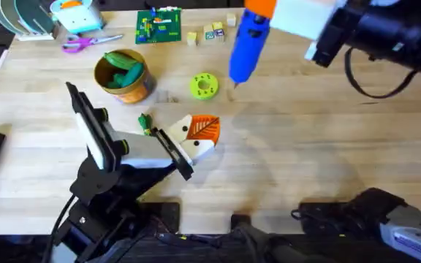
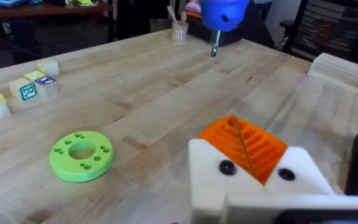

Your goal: Pick up the gripper from the table and insert it into the empty holder that is missing its gripper. Then pick up a screw, insert it into the mounting hole, and use the screwdriver to tighten it. Finally, clean up the table by picking up the vegetable and placing it into the bucket.

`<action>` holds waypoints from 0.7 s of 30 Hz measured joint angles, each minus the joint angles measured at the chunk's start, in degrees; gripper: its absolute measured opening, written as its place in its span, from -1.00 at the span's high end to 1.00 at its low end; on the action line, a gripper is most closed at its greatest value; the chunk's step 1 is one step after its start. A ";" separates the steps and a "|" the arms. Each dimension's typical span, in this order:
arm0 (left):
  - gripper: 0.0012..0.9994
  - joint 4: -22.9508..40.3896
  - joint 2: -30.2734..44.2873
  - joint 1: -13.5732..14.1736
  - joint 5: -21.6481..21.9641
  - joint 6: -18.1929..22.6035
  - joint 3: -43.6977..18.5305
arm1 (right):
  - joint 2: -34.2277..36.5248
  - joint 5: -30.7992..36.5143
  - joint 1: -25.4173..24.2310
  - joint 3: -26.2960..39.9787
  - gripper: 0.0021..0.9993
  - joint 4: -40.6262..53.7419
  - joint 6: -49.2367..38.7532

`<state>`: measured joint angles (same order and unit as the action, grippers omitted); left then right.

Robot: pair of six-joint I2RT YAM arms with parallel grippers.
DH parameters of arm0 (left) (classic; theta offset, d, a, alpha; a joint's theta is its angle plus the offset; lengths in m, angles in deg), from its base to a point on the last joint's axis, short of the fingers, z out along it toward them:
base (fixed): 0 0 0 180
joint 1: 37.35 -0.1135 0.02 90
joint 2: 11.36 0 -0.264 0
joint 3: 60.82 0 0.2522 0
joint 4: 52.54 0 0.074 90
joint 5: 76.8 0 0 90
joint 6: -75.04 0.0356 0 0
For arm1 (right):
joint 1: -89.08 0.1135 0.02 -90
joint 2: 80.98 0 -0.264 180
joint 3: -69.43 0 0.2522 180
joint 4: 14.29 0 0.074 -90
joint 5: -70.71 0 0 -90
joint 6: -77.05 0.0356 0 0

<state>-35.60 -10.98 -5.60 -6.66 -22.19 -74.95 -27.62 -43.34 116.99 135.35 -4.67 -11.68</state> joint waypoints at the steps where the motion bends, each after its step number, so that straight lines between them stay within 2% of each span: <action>1: 0.99 0.00 0.00 0.00 -0.02 0.36 0.00 | 0.00 -0.12 1.42 0.00 0.96 -0.81 0.05; 11: 0.99 0.00 0.00 0.00 -0.06 2.46 0.00 | 1.77 -2.59 12.08 0.00 0.96 -7.48 0.07; 21: 0.99 0.00 0.00 0.00 -0.06 2.91 0.00 | 6.10 -3.66 17.17 0.00 0.96 -11.85 0.29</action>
<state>-35.60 -10.98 -5.60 -6.72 -19.28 -74.95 -21.51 -47.00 134.16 135.35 -16.51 -11.39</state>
